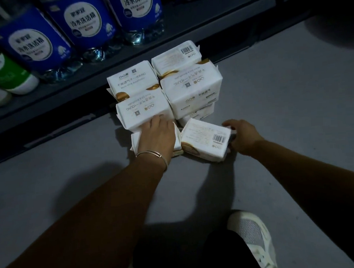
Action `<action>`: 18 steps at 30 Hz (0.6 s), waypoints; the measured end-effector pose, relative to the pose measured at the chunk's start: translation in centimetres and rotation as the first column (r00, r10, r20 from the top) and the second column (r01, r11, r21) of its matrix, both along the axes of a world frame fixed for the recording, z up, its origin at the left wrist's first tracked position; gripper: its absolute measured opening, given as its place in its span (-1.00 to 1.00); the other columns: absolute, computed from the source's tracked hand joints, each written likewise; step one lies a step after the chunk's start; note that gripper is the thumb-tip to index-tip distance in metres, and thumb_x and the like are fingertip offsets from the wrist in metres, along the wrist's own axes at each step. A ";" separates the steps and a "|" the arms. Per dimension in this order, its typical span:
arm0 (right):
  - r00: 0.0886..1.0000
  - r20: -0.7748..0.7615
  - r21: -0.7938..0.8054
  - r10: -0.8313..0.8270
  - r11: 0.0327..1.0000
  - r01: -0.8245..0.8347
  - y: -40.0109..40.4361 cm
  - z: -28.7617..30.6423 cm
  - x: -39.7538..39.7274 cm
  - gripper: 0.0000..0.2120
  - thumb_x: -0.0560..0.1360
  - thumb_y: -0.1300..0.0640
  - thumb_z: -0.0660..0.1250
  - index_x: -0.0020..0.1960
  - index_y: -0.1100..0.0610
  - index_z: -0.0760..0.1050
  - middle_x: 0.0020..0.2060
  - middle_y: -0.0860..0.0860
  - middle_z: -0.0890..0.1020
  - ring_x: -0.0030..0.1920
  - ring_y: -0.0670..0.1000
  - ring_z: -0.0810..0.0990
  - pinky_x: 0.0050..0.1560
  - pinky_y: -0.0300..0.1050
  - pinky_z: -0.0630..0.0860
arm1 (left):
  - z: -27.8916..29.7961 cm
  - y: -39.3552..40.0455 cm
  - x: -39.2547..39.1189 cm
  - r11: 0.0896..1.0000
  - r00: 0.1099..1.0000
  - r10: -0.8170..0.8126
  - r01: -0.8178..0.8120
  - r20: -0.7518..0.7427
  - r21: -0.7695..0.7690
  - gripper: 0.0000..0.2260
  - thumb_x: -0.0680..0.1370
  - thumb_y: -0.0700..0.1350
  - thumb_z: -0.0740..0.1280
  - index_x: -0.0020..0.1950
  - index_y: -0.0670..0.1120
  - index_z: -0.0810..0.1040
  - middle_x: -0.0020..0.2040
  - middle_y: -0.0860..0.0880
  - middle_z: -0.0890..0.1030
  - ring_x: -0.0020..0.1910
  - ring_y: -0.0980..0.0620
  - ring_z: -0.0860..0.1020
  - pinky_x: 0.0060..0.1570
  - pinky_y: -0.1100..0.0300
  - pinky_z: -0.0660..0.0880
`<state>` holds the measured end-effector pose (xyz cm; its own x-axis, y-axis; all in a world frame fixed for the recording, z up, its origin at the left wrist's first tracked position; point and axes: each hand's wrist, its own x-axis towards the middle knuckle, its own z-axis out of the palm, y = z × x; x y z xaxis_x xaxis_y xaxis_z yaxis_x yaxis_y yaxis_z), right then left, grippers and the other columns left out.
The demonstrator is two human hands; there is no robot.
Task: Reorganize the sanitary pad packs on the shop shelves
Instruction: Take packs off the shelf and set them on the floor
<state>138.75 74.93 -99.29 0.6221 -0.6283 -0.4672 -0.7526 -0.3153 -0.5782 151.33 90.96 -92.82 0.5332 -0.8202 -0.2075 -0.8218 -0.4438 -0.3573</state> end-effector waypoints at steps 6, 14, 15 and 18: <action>0.981 0.066 -0.022 -0.182 0.983 0.183 1.1 0.5 2.8 -0.61 0.53 0.34 0.23 0.35 0.23 0.34 0.23 0.21 0.50 0.22 0.18 0.51 0.22 0.01 0.49 | -0.5 0.2 0.2 0.996 0.993 0.053 -0.060 -0.102 -0.065 -0.55 0.49 -0.22 0.34 0.33 -0.13 0.26 0.27 -0.14 0.33 0.26 -0.12 0.36 0.12 0.05 0.43; 0.926 -0.062 0.254 -0.371 0.892 0.374 0.6 1.4 3.6 -0.85 0.51 0.30 0.29 0.05 0.33 0.51 -0.02 0.23 0.62 -0.19 0.10 0.60 -0.13 -0.21 0.62 | -0.4 0.3 -0.1 0.994 0.965 0.101 -0.110 -0.241 -0.027 -0.48 0.46 -0.36 0.30 0.37 -0.18 0.23 0.36 -0.18 0.24 0.35 -0.16 0.28 0.19 0.02 0.42; 0.932 -0.090 0.240 -0.352 0.900 0.363 0.6 1.9 3.8 -0.86 0.47 0.31 0.34 0.02 0.31 0.50 -0.03 0.21 0.62 -0.19 0.10 0.61 -0.16 -0.26 0.61 | -0.4 0.2 0.1 0.995 0.965 0.093 -0.101 -0.243 -0.017 -0.46 0.44 -0.35 0.32 0.37 -0.17 0.23 0.35 -0.18 0.26 0.34 -0.16 0.30 0.18 0.02 0.44; 0.943 -0.122 0.233 -0.310 0.915 0.331 0.4 2.9 3.9 -0.81 0.53 0.31 0.25 0.12 0.37 0.46 0.03 0.26 0.59 0.02 0.22 0.62 0.00 0.01 0.60 | 0.4 -0.3 0.4 0.997 0.965 0.073 -0.070 -0.253 0.020 -0.50 0.43 -0.32 0.37 0.32 -0.17 0.28 0.27 -0.18 0.33 0.26 -0.16 0.37 0.10 0.02 0.47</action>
